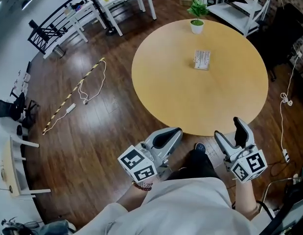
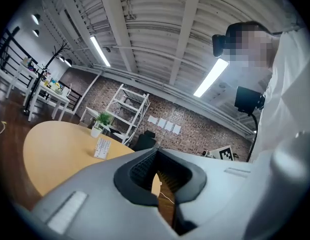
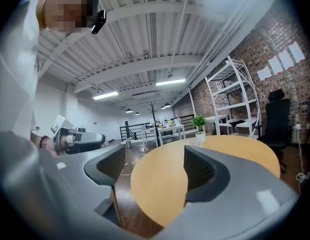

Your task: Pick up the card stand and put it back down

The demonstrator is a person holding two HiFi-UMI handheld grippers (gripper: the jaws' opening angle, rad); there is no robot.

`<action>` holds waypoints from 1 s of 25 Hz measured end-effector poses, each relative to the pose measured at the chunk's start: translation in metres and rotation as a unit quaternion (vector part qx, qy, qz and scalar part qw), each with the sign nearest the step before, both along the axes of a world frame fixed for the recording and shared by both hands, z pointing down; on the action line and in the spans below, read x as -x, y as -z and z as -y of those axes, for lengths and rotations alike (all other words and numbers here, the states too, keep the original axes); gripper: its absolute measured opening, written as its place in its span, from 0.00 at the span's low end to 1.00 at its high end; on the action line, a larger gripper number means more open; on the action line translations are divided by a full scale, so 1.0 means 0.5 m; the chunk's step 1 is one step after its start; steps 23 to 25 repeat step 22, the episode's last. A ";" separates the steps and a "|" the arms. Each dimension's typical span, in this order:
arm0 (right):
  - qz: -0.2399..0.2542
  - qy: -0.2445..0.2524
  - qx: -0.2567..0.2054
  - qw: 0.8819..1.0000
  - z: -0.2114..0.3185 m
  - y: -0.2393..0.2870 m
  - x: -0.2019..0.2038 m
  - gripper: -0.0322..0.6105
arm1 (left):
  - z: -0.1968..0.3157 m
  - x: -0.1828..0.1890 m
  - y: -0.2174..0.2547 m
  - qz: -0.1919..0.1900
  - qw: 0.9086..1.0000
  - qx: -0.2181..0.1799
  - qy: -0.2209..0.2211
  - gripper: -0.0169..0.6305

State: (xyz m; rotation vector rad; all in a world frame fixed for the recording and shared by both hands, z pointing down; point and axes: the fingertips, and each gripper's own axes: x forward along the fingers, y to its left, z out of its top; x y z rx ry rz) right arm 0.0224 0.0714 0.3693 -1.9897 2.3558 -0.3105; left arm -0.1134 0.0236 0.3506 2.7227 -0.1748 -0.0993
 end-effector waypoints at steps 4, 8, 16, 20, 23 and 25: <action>-0.007 0.008 0.005 1.000 -0.084 0.015 0.031 0.60 | -0.077 0.019 0.026 0.004 1.000 -0.007 -0.007 0.03; -0.018 0.020 -0.009 1.000 -0.148 0.033 0.026 0.55 | -0.117 0.013 0.049 -0.004 1.000 -0.021 -0.001 0.03; -0.051 0.048 -0.013 0.997 -0.189 0.060 0.033 0.58 | -0.187 -0.011 0.066 -0.009 0.999 -0.040 -0.005 0.03; -0.062 0.061 -0.012 0.996 -0.194 0.070 0.041 0.58 | -0.184 -0.025 0.081 -0.021 0.999 -0.037 -0.008 0.03; -0.067 0.069 -0.015 0.995 -0.186 0.076 0.054 0.58 | -0.177 -0.024 0.093 -0.027 0.999 -0.039 -0.009 0.03; -0.067 0.069 -0.015 0.995 -0.186 0.076 0.054 0.58 | -0.177 -0.024 0.093 -0.027 0.999 -0.039 -0.009 0.03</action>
